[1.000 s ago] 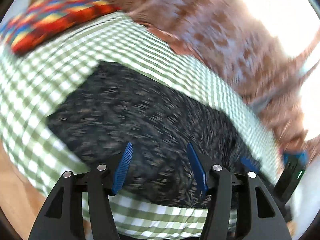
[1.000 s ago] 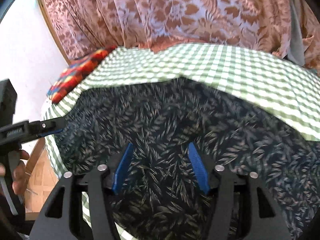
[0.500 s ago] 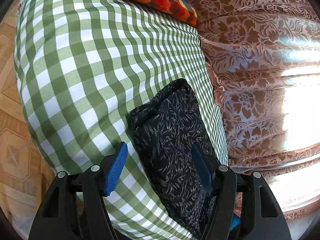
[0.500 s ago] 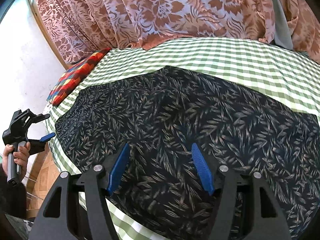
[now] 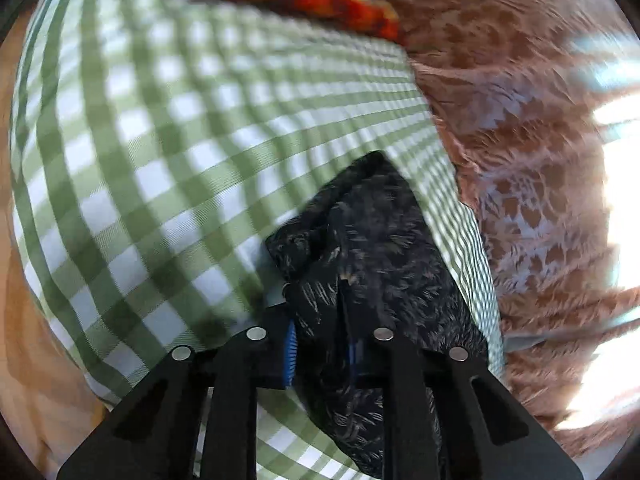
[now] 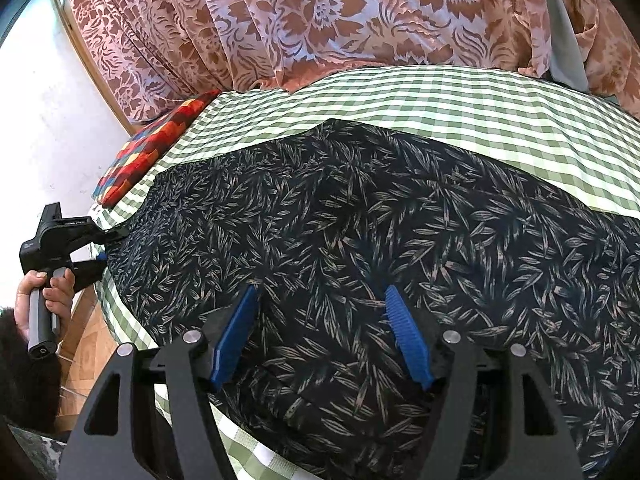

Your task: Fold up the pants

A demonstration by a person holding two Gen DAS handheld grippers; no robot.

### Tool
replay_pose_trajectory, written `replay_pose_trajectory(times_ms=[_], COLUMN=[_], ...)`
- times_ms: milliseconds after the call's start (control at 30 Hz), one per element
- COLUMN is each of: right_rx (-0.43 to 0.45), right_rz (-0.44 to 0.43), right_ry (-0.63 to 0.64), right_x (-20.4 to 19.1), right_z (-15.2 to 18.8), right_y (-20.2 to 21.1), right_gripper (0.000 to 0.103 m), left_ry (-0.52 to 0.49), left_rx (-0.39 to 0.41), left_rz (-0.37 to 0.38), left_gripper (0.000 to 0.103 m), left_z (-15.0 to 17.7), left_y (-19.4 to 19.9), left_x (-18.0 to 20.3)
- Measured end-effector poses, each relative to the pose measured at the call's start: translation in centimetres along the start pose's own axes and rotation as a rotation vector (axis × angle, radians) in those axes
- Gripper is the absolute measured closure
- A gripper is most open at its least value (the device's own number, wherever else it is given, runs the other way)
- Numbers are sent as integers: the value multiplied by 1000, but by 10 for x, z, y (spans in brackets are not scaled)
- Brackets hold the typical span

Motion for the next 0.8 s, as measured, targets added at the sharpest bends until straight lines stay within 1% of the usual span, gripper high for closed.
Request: replay_pose_trajectory(times_ms=[67,100,167,233,267,300,333,400,433,533,600,633,667,733,800], right_rx=[-1,-1,6,24,33,36,35,28,15,-26,-51,-77,-98,-131,-154], right_rz=[-3,-3,-10,-27,-51,-70,-108,-182,-240,-380,-460,-503,-514,-548,-522], right_ry=[-2,-1,-2,-16,-31,-44,-69,-120,-162,-273,-340,-387,-435,-489,-500], right_x=[0,-1,-2,-4,-6,-8,-11,-18,-24,-40,-48,-52,-53,-57,-59], right_z=[-1,-1,-5,-14,-20,-23,-28,-36,-41,-52,-59,-61,-63,-67,-70], right_y=[1,1,4,9,12,13,15,15,13,4,-4,-11,-20,-37,-55], right_gripper=[36,36,36,36,35,35,34,29,24,21,15,12,12,12,12], left_ry=[-88,-149,-264,-375,-416,-479,-498,-567,-595,-679,-705,-715,-734,-762,-770], left_rx=[29,47,64,43,32,17,14,-33,-54,-89,-107,-114,-118,-118,-127], left_rz=[74,128,212,318,349,380,397,441,458,479,485,485,483,483,487], left_gripper=[88,88,88,88,88,88,88,88,88,88,88,88,88,88,88], left_z=[0,3,16,43,56,74,86,117,130,151,159,162,166,169,173], left_y=[11,19,31,40,42,43,43,40,39,36,36,33,33,32,31], left_x=[28,48,82,119,130,143,152,167,172,182,183,186,187,190,189])
Point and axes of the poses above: each gripper's, at about its wrist camera, not at the fingertips, and y roughly against the way its jaws point, x to its right, z to its underside, the point moved 8 cm from there along -y, roughly the way its jaws point, and after that the axes turned 15 degrees about x, right-handed, at the moved point
